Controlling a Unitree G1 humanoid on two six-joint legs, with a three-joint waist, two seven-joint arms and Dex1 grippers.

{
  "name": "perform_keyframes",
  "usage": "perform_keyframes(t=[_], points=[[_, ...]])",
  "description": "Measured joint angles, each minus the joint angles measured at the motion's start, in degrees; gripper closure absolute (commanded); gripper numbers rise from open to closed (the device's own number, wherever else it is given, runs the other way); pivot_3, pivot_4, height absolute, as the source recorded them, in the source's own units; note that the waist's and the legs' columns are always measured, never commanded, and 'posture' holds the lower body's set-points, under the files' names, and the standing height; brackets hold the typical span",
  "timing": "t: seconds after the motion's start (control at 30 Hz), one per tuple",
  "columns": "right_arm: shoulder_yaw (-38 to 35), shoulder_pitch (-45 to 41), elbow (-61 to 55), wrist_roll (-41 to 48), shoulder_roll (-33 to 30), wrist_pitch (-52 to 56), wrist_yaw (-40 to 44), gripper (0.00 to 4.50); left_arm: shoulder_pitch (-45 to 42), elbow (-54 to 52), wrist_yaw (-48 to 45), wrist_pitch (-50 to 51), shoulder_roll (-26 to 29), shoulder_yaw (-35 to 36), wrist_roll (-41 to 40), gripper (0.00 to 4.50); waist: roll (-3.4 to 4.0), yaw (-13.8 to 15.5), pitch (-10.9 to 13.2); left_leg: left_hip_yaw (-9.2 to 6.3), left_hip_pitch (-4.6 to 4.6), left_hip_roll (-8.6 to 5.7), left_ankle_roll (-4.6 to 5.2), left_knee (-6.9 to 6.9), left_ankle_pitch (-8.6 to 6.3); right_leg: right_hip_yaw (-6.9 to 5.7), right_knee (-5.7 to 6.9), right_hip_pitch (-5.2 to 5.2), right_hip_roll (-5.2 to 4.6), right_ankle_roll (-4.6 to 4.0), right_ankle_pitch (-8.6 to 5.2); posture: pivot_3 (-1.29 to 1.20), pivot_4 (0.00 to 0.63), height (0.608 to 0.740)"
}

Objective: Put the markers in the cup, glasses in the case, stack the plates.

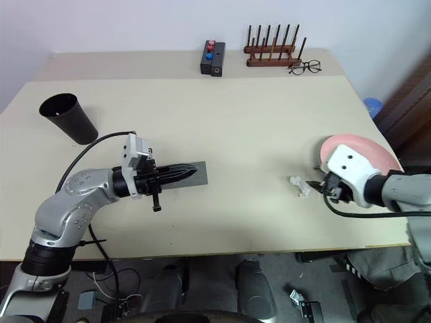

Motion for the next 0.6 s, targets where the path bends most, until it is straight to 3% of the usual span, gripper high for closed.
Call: perform_keyframes(t=[0.17, 0.47, 0.6], points=[[6.13, 0.18, 1.06, -1.34, 2.73, 0.21, -3.92, 2.62, -0.92, -1.61, 1.63, 2.28, -0.01, -0.01, -0.73, 4.50, 0.00, 0.10, 0.00, 0.00, -0.02, -0.02, 0.01, 0.03, -0.01, 0.00, -0.01, 0.01, -0.02, -0.01, 0.00, 0.00, 0.150, 0.740], [8.75, -0.02, 10.43, -7.24, 2.82, -6.44, -9.53, 2.62, -3.08, -3.48, 3.78, 5.93, 0.60, 0.40, -2.92, 4.50, 0.00, -0.05, 0.00, 0.00, -0.01, -0.03, 0.06, 0.03, -0.04, 0.00, -0.01, 0.02, -0.02, 0.00, 0.00, 0.00, 0.150, 0.740], [9.39, -0.29, 11.51, -7.21, 2.82, -7.31, -9.10, 4.42, -3.11, -3.47, 3.87, 6.29, 0.61, 0.39, -3.02, 4.50, 0.00, -0.10, 0.00, 0.00, -0.01, -0.03, 0.07, 0.06, -0.04, 0.00, -0.01, 0.03, -0.01, 0.00, 0.00, 0.00, 0.150, 0.740]])
